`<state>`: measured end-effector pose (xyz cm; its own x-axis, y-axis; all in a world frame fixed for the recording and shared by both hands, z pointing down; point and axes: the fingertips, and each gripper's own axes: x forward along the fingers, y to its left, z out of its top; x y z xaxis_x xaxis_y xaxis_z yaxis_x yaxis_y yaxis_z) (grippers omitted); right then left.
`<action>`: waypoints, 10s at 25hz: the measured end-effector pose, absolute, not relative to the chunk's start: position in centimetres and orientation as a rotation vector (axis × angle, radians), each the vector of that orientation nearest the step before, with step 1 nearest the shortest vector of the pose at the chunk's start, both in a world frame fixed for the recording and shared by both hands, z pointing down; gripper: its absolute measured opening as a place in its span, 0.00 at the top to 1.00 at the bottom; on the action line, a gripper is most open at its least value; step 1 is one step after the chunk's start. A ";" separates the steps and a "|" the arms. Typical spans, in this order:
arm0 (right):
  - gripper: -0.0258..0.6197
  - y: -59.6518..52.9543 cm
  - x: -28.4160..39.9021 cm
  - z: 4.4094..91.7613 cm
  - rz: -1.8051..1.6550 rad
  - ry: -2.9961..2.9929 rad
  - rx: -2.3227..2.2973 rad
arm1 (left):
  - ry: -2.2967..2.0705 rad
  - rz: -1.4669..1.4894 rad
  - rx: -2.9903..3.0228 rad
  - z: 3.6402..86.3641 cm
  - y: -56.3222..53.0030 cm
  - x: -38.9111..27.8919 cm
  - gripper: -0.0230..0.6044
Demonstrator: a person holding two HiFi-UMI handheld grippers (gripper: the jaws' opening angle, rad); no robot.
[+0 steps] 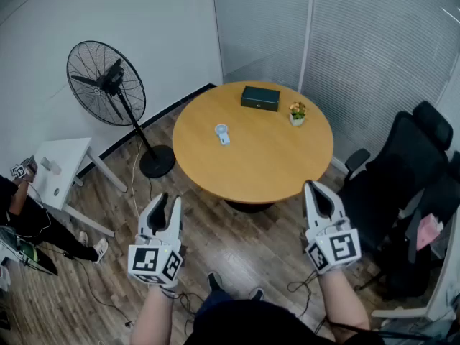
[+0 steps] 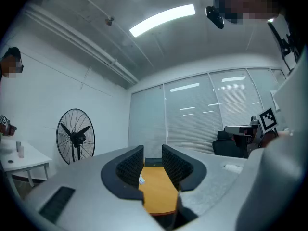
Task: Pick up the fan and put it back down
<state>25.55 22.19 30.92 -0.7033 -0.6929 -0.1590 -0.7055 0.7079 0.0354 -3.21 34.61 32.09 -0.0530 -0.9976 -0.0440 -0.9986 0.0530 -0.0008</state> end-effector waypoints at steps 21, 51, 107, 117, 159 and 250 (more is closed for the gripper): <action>0.86 19.7 24.3 33.0 0.006 2.744 -1.159 | 2.267 -0.014 -2.147 34.1 32.5 -5.4 0.66; 0.82 5.3 9.9 35.8 -0.015 2.743 -1.535 | 2.193 0.148 -2.521 42.6 10.9 -22.3 0.62; 0.85 -26.2 18.7 52.3 -0.506 2.641 -1.791 | 2.788 -1.062 -2.660 78.3 -28.1 -18.1 0.50; 0.86 -26.9 18.2 53.0 -0.537 2.653 -1.781 | 2.355 -1.306 -2.707 78.9 -29.9 -16.7 0.57; 0.88 -20.8 9.3 41.7 -0.233 2.769 -1.498 | 2.019 0.349 -3.040 47.3 -20.3 -17.2 0.62; 0.92 -22.9 9.6 34.5 -0.026 2.718 -1.424 | 1.610 0.550 -2.906 32.4 -19.0 -13.2 0.62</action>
<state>9.62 -22.89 34.50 -0.5674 -0.8215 -0.0566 -0.8202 0.5699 -0.0487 -13.23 -18.97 32.41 0.4963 -0.8512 -0.1710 -0.7780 -0.5234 0.3474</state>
